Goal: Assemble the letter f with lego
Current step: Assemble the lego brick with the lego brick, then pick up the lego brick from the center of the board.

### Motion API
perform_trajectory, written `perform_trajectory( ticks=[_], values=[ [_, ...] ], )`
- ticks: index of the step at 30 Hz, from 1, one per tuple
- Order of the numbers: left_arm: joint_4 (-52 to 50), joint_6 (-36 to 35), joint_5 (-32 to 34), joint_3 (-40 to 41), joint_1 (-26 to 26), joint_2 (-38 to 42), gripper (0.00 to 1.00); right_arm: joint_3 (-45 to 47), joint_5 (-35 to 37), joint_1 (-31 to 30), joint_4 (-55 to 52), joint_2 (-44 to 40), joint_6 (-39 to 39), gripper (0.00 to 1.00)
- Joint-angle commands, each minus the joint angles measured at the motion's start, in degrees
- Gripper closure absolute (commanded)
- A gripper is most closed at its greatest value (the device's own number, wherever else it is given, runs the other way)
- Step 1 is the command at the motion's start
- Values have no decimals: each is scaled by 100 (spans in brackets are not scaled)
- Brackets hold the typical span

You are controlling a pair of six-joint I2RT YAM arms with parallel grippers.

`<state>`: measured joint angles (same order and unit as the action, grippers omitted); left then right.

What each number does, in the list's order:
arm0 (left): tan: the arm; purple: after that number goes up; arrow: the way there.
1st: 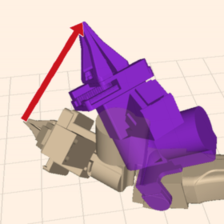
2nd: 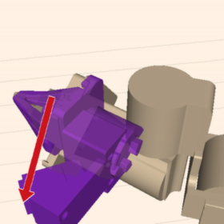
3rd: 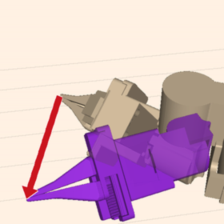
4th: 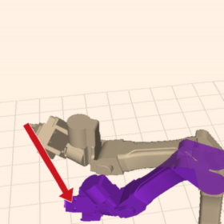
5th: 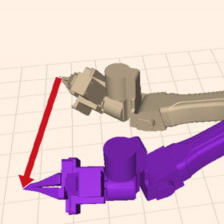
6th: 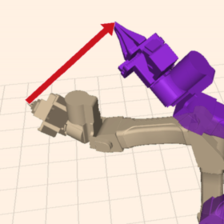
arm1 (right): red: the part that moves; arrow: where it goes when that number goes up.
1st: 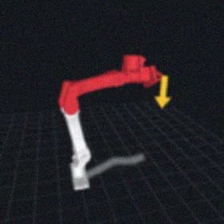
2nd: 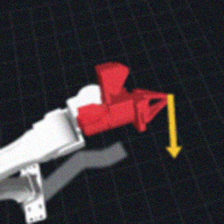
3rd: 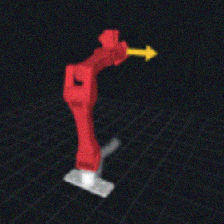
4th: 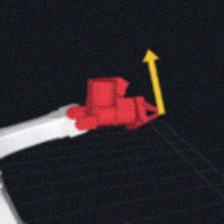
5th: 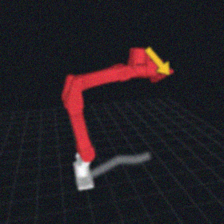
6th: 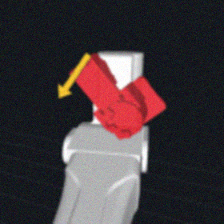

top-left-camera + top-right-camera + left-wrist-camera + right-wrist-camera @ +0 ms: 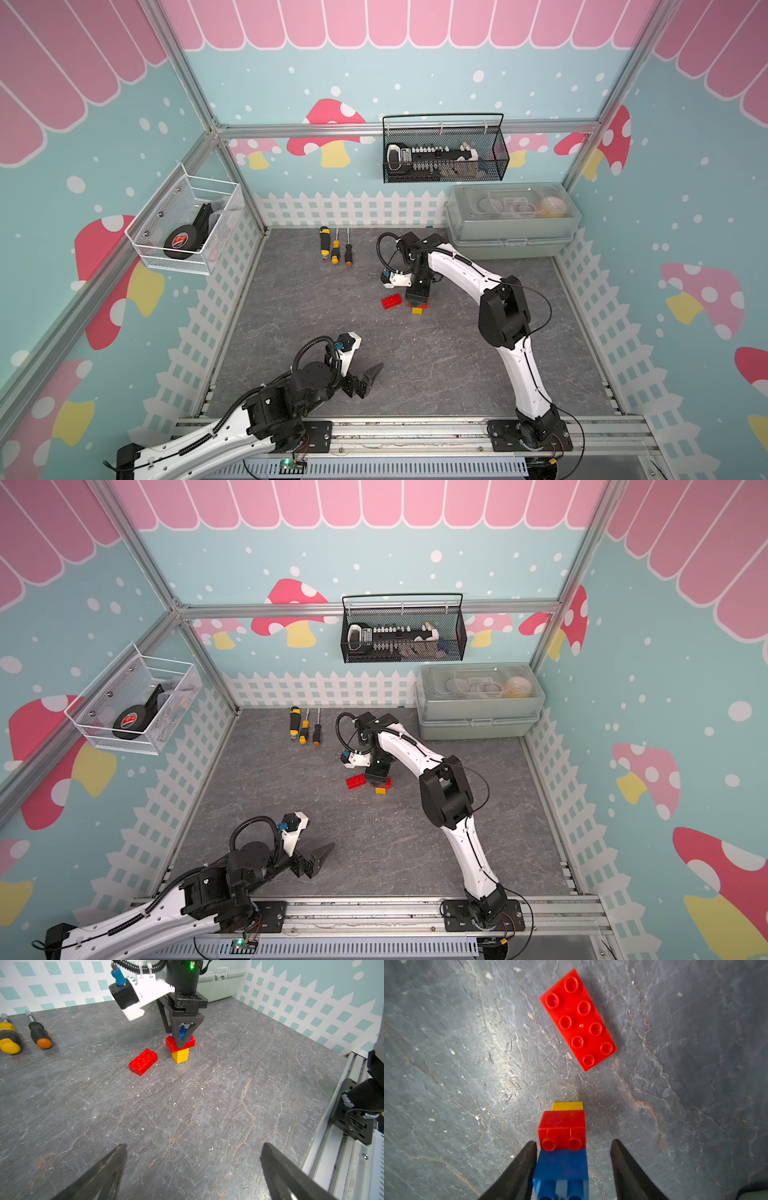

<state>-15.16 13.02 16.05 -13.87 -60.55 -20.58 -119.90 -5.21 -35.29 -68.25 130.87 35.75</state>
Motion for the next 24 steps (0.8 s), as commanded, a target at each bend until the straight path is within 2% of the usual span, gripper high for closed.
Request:
perform_trajectory(
  ticks=[1,15,24],
  values=[
    [66,-95,-6,22,-43,19,1,-197,-375,5,-23,-180,138,41],
    [20,-80,135,43,-44,144,1,-784,-849,-215,506,532,878,41],
    [-10,-71,170,51,-44,174,1,-818,-1086,-308,918,859,1285,41]
  ],
)
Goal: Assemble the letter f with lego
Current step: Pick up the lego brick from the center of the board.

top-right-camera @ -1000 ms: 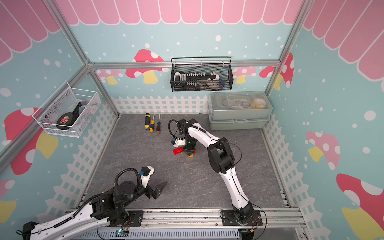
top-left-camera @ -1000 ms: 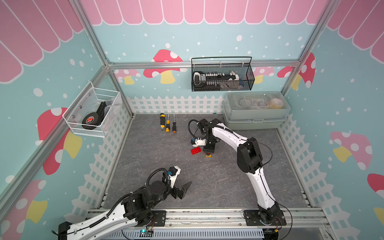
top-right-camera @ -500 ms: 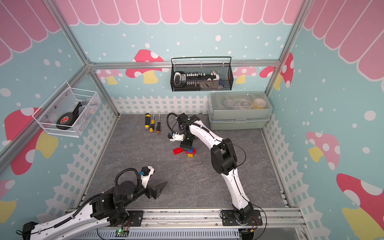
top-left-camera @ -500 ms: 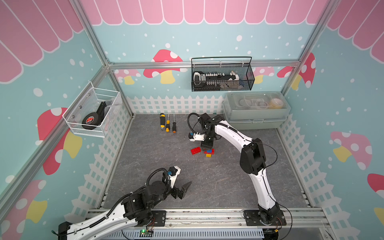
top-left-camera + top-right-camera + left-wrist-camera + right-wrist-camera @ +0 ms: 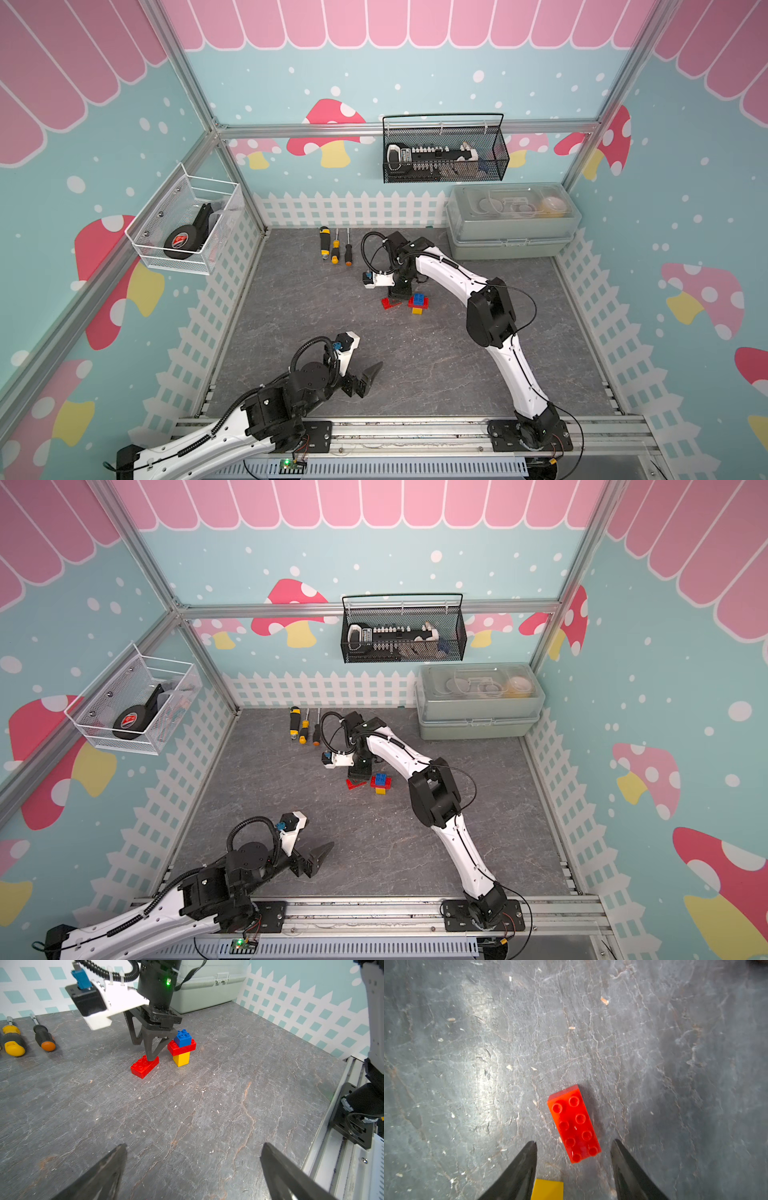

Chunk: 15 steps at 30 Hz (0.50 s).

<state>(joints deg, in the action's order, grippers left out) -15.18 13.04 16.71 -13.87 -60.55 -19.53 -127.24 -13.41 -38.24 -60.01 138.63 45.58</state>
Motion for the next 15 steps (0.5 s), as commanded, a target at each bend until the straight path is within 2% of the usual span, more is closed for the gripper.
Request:
perform_trajectory(
  ticks=[1,15],
  values=[
    [-2,-73,109,51,-44,64,1,-73,-267,-24,128,90,332,41],
    [6,-50,130,42,-39,26,1,-67,-162,-165,106,291,676,40]
  ],
)
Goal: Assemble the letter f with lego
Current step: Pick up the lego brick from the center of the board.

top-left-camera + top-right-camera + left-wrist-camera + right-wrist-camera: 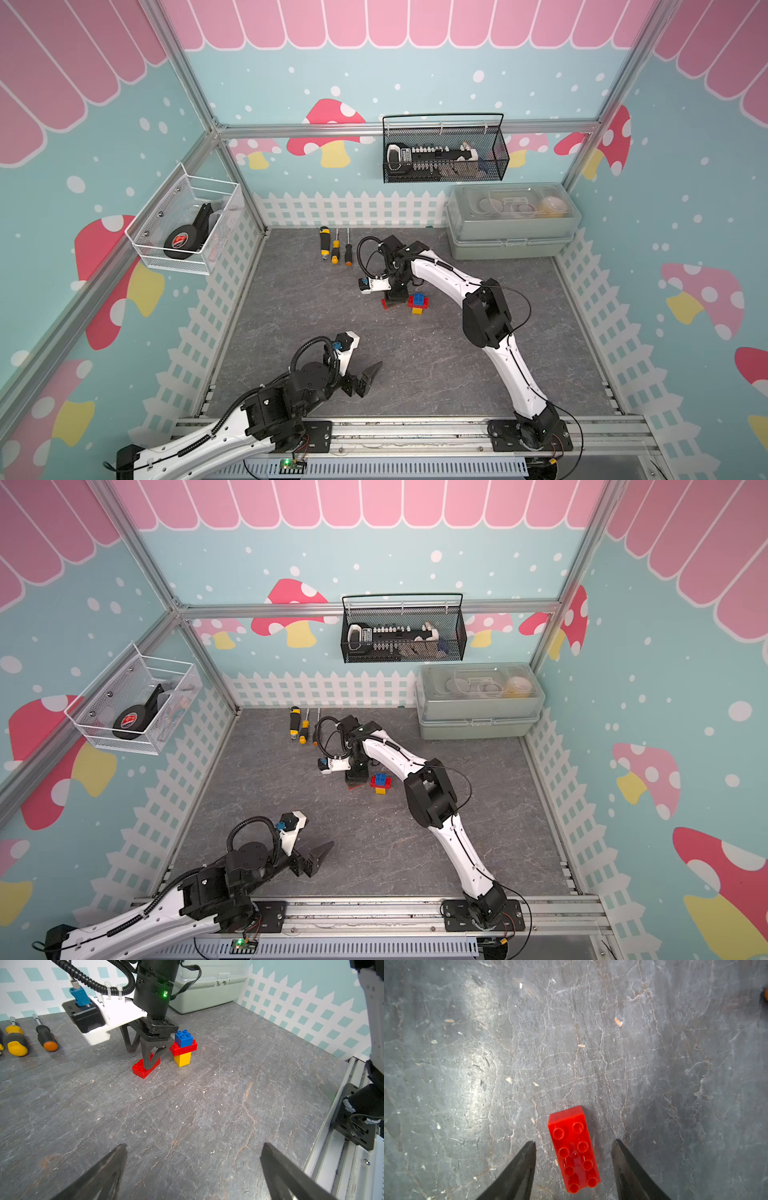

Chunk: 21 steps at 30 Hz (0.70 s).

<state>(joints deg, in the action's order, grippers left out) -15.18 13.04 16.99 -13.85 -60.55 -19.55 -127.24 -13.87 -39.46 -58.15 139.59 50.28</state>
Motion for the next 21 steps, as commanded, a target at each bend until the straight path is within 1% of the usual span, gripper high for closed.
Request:
perform_trajectory(
  ticks=[1,8,17,21],
  values=[
    [11,-51,94,40,-42,26,1,-72,-108,-36,-82,206,213,40],
    [6,-51,98,40,-36,22,1,-169,77,-45,-161,375,241,41],
    [6,-47,94,44,-42,19,1,-473,33,-44,-293,555,245,44],
    [6,-40,99,40,-43,21,1,-498,3,-47,-320,587,242,47]
  ],
)
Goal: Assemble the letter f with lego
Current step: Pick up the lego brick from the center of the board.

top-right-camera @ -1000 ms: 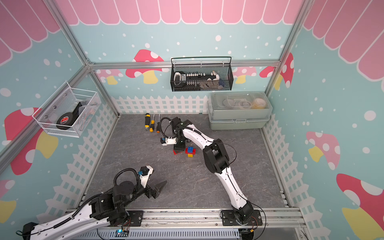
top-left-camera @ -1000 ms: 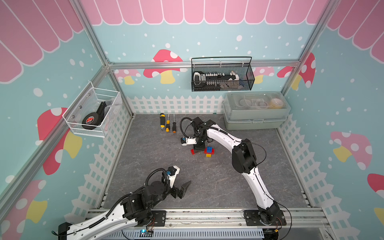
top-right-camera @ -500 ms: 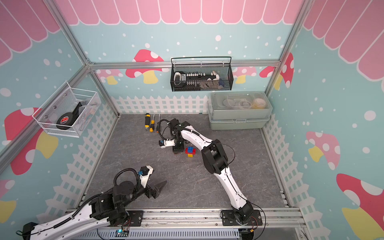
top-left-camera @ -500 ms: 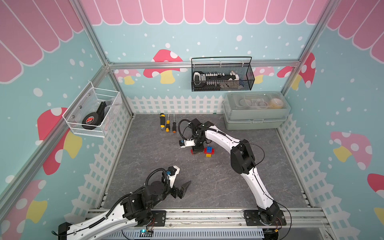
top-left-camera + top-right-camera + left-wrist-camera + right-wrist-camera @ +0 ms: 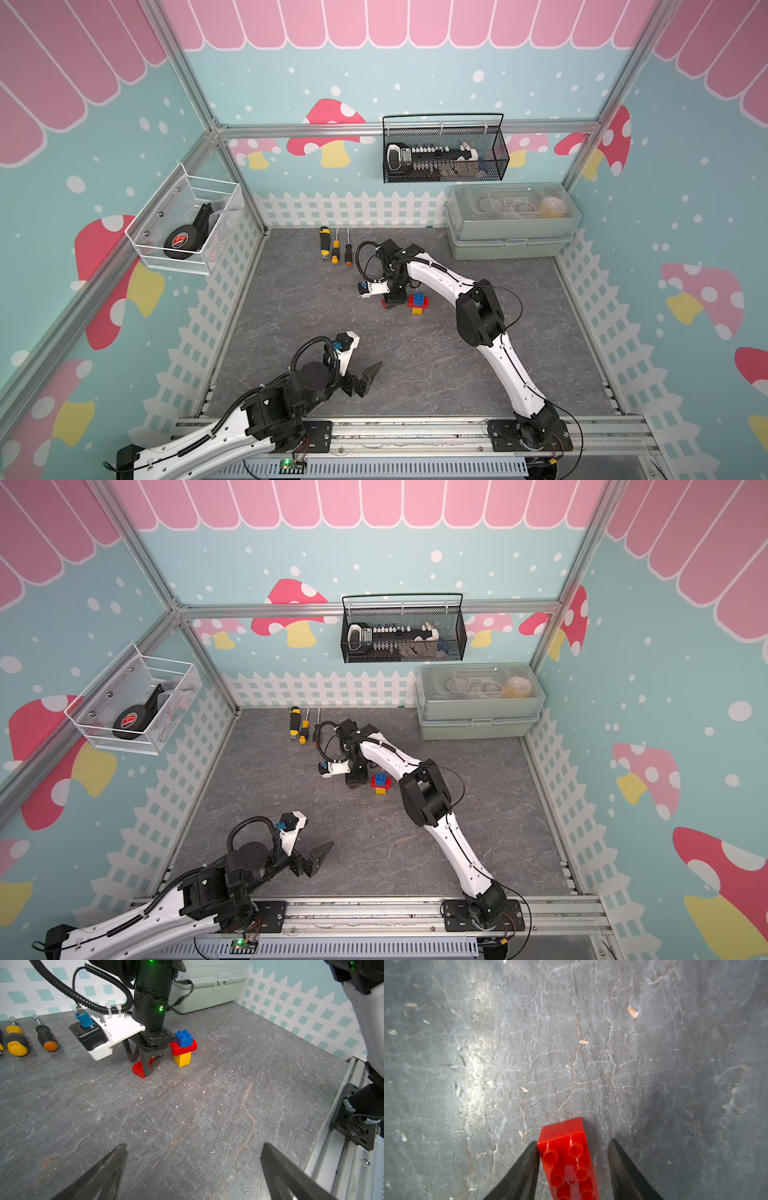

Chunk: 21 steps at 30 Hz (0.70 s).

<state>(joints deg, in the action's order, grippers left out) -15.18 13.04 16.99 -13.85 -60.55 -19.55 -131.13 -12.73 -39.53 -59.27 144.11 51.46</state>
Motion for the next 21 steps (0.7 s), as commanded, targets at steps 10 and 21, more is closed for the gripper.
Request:
perform_trajectory(
  ticks=[10,21],
  values=[
    [6,-47,94,40,-37,7,1,-160,-112,-46,-265,172,137,57],
    [6,-47,100,40,-37,13,1,-186,-117,-46,-298,170,145,69]
  ],
)
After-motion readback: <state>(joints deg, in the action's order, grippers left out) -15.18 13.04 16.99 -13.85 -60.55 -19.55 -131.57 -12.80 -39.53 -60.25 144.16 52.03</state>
